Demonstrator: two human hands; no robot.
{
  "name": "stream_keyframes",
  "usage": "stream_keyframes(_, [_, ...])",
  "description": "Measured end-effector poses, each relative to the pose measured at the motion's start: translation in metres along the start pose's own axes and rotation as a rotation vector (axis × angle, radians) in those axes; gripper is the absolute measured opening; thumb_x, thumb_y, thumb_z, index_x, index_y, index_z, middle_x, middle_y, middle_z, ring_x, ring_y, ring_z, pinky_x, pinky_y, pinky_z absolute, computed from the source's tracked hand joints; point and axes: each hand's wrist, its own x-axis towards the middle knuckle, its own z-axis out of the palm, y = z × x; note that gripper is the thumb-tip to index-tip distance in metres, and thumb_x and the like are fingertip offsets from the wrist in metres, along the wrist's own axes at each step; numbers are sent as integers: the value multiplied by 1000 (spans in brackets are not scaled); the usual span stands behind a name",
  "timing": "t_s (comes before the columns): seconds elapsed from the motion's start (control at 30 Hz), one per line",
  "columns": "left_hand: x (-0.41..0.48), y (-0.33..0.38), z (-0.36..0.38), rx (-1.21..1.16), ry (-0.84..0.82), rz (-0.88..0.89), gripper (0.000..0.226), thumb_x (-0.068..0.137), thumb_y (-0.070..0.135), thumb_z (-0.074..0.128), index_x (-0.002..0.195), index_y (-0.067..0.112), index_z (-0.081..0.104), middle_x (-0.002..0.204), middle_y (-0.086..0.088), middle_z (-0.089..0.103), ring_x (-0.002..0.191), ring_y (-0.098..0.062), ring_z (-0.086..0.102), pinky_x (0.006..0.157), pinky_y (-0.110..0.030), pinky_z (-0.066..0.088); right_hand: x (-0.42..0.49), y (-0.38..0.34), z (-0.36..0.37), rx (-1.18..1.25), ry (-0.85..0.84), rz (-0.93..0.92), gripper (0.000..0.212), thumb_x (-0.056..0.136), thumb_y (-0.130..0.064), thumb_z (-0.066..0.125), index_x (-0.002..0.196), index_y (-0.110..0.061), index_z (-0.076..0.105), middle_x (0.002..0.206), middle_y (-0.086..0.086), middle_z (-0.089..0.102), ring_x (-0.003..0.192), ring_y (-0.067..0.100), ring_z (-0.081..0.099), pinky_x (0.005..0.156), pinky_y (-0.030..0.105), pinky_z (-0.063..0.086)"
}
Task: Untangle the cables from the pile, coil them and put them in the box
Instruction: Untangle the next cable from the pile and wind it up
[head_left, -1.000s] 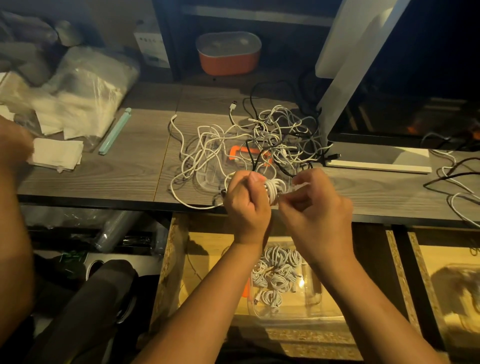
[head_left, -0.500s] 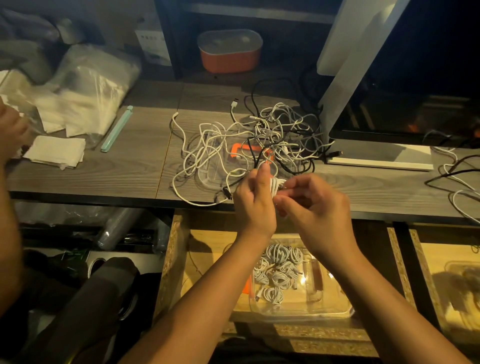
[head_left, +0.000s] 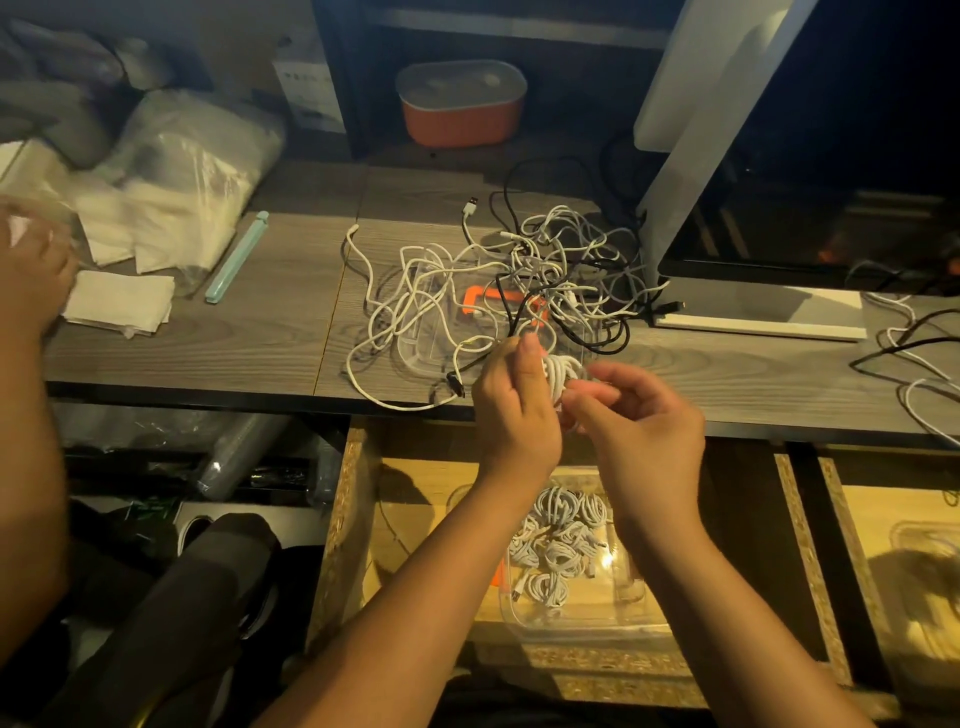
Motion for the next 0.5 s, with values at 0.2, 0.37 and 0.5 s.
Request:
stream_keyframes(0.2, [4,-2,-1,-104,37,-250,32,99,36,34,74,26,53,70,4,57,66,-12,56,64,-24,43,1,-5,-2,-6,-178,59,37,81,10,64,96,-24,68,82,-7,73,82,7,70,68,17,55])
stream_keyframes(0.37, [0,5,1,-166,1,-350,37,101,30,30,72,23,54,67,3,55,60,-1,53,59,-17,43,4,-5,-3,120,-85,164,38,67,10,74,92,-14,57,78,0,51,64,18,58,68,36,57])
stream_keyframes(0.5, [1,6,0,-264,-52,-437,43,101,32,29,70,18,57,63,4,56,53,4,54,54,-13,44,5,-7,-6,113,-194,250,30,68,4,74,95,-5,62,84,7,61,65,15,61,56,22,54])
